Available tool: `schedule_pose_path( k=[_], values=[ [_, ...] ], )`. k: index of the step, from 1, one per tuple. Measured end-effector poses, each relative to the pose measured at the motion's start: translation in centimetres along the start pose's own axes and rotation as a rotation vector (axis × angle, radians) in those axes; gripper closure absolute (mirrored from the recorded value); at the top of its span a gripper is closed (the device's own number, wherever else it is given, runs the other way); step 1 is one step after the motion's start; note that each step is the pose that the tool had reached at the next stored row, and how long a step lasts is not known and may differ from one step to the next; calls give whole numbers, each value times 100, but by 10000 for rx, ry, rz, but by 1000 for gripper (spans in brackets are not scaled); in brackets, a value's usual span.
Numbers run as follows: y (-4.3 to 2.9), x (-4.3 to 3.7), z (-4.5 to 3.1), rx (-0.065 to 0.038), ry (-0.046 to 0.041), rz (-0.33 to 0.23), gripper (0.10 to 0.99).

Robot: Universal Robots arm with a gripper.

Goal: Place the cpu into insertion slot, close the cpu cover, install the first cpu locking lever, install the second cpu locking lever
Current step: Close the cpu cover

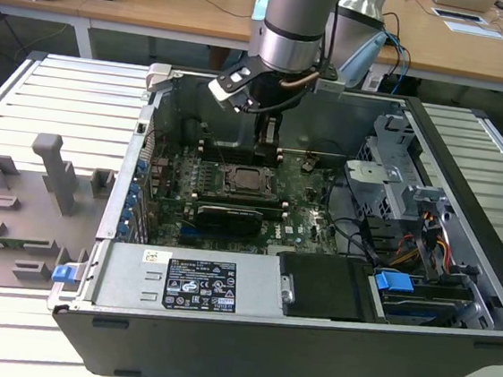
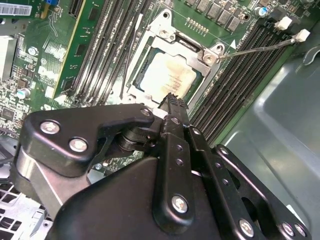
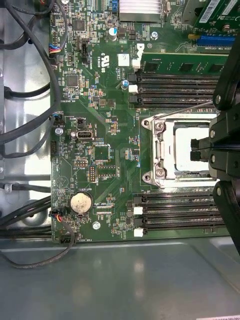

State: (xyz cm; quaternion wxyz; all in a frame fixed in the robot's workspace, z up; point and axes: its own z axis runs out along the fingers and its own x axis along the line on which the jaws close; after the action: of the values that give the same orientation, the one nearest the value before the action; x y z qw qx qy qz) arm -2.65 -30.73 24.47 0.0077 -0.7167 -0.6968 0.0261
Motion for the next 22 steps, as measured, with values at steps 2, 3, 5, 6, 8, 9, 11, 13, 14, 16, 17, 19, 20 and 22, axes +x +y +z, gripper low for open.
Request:
schedule_pose_path(
  k=[2,3,5,6,8,9,11,13,14,16,17,19,20,22],
  values=[
    [-1,0,-13,0,0,0,980],
    [-1,-1,-23,0,0,0,980],
    [-2,-1,-38,0,0,0,980],
    [-2,-1,-45,0,0,0,980],
    [-3,-2,-58,0,0,0,980],
    [-3,-2,-65,0,0,0,980],
    [-4,-2,-77,0,0,0,980],
    [-5,-3,-99,0,0,0,980],
    [-5,-3,-106,0,0,0,980],
    [-6,-3,-127,0,0,0,980],
    [-6,-4,-135,0,0,0,980],
    [-7,-4,-151,0,-1,0,980],
    [-8,-4,-162,0,0,0,980],
    [-9,-5,-199,0,0,-1,980]
  ],
)
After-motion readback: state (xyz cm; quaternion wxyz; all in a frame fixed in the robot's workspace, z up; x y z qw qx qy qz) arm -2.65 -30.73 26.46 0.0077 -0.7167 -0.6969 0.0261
